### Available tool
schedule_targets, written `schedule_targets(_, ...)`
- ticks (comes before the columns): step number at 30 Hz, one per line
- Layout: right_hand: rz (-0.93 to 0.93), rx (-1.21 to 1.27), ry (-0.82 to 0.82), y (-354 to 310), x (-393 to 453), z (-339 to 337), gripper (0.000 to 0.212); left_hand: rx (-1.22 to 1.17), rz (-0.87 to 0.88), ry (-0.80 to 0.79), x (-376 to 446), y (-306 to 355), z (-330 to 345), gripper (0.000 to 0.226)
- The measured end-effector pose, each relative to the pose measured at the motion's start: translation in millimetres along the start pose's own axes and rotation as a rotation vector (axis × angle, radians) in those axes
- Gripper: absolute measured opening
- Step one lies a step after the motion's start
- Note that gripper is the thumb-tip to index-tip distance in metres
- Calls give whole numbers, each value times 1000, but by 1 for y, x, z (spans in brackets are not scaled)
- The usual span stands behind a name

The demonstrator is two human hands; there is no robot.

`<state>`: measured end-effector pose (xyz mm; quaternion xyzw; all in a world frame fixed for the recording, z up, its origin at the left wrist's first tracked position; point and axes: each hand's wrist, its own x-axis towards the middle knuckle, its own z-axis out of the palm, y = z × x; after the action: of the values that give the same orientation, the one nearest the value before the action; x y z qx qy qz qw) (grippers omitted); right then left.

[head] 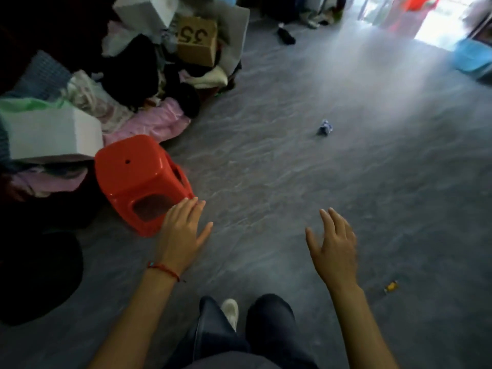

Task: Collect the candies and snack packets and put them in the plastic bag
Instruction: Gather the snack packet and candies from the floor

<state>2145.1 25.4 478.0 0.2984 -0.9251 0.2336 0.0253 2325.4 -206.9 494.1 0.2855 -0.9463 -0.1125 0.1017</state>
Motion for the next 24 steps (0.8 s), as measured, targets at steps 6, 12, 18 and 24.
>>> schedule_targets(6,134,-24,49,37,46,-1,51,-21,136,-56,89,29,28,53)
schedule_targets(12,171,-38,79,95,144,3,53,-13,204,-77,204,75,75,53)
schedule_targets(18,152,-36,67,157,267,-16,50,2,202,-76,319,135,101,58)
schedule_targets(24,147,-43,102,206,376,-30,52,-19,231,-88,427,184,117,70)
